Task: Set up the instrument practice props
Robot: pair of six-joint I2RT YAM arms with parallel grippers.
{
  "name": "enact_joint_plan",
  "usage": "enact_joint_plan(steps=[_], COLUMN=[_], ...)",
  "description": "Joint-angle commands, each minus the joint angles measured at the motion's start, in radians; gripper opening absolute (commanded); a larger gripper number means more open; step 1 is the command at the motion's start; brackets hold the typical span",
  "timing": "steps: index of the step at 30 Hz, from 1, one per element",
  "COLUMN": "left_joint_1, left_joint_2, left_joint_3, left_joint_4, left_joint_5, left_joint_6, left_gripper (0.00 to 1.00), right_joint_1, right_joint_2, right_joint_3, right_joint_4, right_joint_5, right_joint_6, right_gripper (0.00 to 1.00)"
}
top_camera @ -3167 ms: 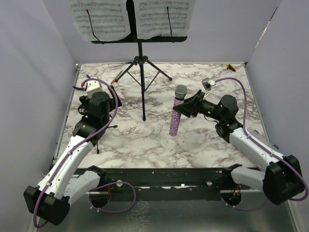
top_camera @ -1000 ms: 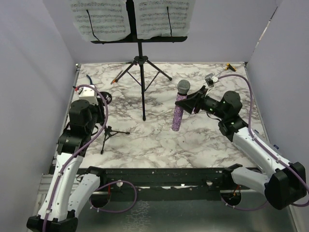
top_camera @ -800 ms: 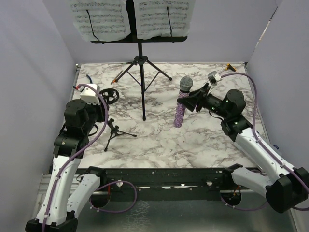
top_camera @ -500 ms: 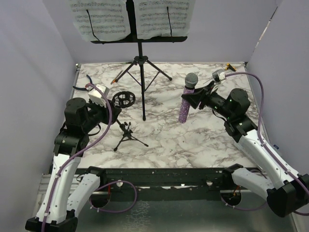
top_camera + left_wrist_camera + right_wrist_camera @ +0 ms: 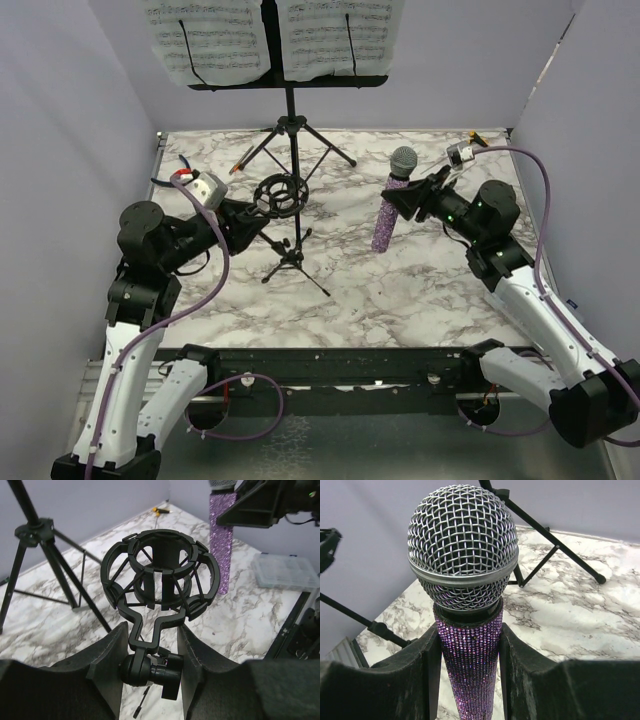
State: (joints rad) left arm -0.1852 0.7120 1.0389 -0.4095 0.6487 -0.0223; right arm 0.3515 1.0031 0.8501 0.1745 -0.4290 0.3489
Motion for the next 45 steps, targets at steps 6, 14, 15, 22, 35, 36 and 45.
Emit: enact_joint_plan(steps=[6,14,15,22,35,36,45], left_joint_1=[0.000,-0.097,-0.127,-0.323,-0.437,-0.440,-0.459], left_joint_2=[0.066,0.180,0.198,0.347,0.558,0.571,0.649], left_joint_3=[-0.019,-0.010,-0.004,0.098,0.251,0.254,0.277], left_joint_4=[0.402,0.530,0.530,0.435,0.284,0.283,0.257], left_joint_5=[0.150,0.078,0.048,-0.118,-0.212,-0.208,-0.211], left_joint_6=[-0.193,-0.239,-0.228,-0.084,0.191,0.199,0.252], left_gripper=[0.00,0.00,0.00,0.00,0.00,0.00,0.00], right_joint_1=[-0.065,-0.075,-0.075,-0.075,-0.075,-0.075,-0.075], right_joint_2=[-0.009,-0.041,-0.046,-0.095,-0.202,-0.208,-0.246], right_joint_3=[-0.011,0.015,0.020,0.036,0.056,0.057,0.062], right_joint_4=[0.071,0.018,0.009,-0.037,-0.111,-0.112,-0.123], right_joint_5=[-0.081,-0.038,-0.033,-0.013,0.010,0.008,0.005], right_joint_6=[0.091,0.054,0.047,0.002,-0.077,-0.078,-0.096], right_gripper=[0.00,0.00,0.00,0.00,0.00,0.00,0.00])
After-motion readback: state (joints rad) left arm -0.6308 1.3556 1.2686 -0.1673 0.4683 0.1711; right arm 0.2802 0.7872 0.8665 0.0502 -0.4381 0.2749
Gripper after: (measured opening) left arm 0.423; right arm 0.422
